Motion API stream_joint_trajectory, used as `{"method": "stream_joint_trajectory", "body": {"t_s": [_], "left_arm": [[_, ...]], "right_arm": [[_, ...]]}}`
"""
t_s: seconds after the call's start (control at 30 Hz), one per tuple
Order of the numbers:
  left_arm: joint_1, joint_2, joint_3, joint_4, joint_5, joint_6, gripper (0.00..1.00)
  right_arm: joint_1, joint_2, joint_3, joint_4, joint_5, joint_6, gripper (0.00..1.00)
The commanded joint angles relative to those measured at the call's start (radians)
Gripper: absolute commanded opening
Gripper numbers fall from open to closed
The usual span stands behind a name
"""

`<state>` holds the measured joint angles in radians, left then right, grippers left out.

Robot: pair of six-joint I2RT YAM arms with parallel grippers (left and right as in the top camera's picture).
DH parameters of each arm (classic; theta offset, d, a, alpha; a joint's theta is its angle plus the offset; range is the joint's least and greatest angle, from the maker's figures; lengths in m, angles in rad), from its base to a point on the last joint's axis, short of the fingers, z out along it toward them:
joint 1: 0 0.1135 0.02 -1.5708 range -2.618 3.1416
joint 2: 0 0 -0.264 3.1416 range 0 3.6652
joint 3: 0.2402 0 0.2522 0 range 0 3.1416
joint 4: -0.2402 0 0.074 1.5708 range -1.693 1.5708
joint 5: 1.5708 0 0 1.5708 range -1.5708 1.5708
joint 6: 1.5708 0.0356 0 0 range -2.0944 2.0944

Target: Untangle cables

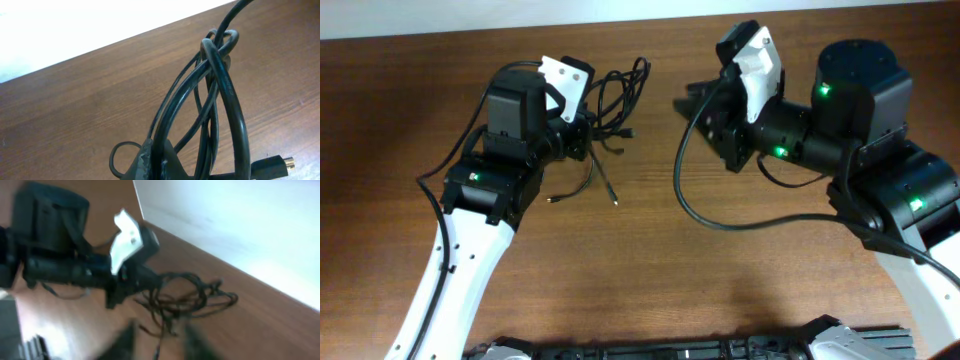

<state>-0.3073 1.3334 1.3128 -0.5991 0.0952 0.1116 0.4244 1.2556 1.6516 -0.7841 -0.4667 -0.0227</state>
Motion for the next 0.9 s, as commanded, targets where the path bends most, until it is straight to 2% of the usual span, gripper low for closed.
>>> {"method": "stream_joint_trajectory", "body": {"t_s": [0.0, 0.03, 0.1, 0.2, 0.27, 0.33, 0.47, 0.5, 0.6, 0.87], "left_arm": [[0.002, -0.009, 0.005, 0.049, -0.005, -0.161, 0.0], [0.002, -0.009, 0.005, 0.065, 0.005, -0.214, 0.0], [0.002, -0.009, 0.005, 0.121, 0.147, -0.282, 0.0], [0.002, -0.009, 0.005, 0.233, 0.409, -0.289, 0.0], [0.002, -0.009, 0.005, 0.275, 0.467, -0.386, 0.0], [0.002, -0.009, 0.005, 0.291, 0.495, -0.441, 0.0], [0.002, -0.009, 0.005, 0.296, 0.52, -0.446, 0.0], [0.002, -0.009, 0.005, 0.301, 0.519, -0.505, 0.0], [-0.001, -0.009, 0.005, 0.308, 0.52, -0.568, 0.0], [-0.069, -0.009, 0.005, 0.367, 0.519, -0.571, 0.0]], "right_arm": [[-0.001, 0.005, 0.012, -0.053, 0.034, 0.006, 0.59], [-0.001, 0.011, 0.012, -0.069, 0.033, 0.006, 0.64], [0.0, 0.035, 0.011, -0.098, 0.029, 0.005, 0.68], [0.001, 0.086, 0.011, -0.099, -0.053, -0.021, 0.69], [0.001, 0.122, 0.011, -0.099, -0.087, -0.051, 0.69], [0.001, 0.149, 0.011, -0.098, -0.088, -0.051, 0.69], [0.001, 0.173, 0.011, -0.072, -0.151, -0.052, 0.69], [0.001, 0.173, 0.011, -0.071, -0.154, -0.051, 0.7], [0.001, 0.173, 0.011, -0.071, -0.16, -0.051, 0.7], [0.001, 0.173, 0.011, -0.045, -0.214, -0.051, 0.68]]}}
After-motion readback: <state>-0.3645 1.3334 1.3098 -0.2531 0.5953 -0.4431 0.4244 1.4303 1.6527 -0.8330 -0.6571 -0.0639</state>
